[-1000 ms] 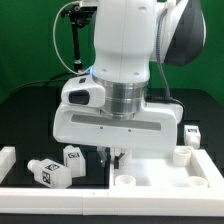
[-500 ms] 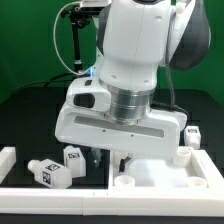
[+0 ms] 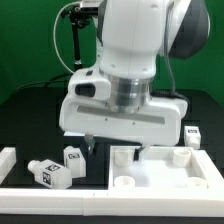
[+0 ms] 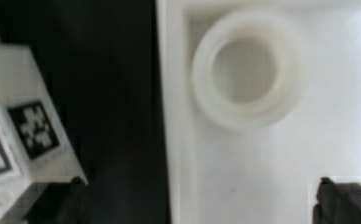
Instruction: Assemble one leg
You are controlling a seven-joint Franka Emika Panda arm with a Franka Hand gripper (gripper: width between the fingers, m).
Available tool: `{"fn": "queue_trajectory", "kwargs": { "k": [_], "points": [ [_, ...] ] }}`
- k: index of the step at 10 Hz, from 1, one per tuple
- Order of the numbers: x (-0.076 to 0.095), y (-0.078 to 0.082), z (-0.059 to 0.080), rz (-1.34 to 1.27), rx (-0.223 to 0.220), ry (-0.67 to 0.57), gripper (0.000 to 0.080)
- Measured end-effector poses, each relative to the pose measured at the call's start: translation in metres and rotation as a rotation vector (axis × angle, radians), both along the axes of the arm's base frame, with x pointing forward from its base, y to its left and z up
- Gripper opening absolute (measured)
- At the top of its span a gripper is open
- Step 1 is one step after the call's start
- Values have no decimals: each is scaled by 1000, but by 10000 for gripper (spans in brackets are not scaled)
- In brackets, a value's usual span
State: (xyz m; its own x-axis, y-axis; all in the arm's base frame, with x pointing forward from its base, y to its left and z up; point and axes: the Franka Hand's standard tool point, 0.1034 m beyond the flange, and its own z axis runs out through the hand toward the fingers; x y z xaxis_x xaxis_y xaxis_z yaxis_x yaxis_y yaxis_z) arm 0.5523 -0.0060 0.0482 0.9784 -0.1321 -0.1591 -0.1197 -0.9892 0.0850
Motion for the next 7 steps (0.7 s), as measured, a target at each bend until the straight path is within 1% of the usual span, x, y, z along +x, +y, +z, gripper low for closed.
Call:
{"fn": "queue_trajectory", "kwargs": {
  "k": [1, 2, 3, 4, 5, 6, 7],
  "points": [
    [-12, 6, 13, -37, 45, 54, 643],
    [-17, 5, 30, -52, 73, 131, 648],
    [-10, 2, 35, -32, 54, 113, 648],
    [-17, 2, 31, -36, 56, 154, 649],
    [-23, 0, 32, -46, 63, 250, 649],
    [-23, 2, 29, -86, 55, 299, 649],
    [-33, 15, 22, -147, 46, 337, 649]
  ]
}}
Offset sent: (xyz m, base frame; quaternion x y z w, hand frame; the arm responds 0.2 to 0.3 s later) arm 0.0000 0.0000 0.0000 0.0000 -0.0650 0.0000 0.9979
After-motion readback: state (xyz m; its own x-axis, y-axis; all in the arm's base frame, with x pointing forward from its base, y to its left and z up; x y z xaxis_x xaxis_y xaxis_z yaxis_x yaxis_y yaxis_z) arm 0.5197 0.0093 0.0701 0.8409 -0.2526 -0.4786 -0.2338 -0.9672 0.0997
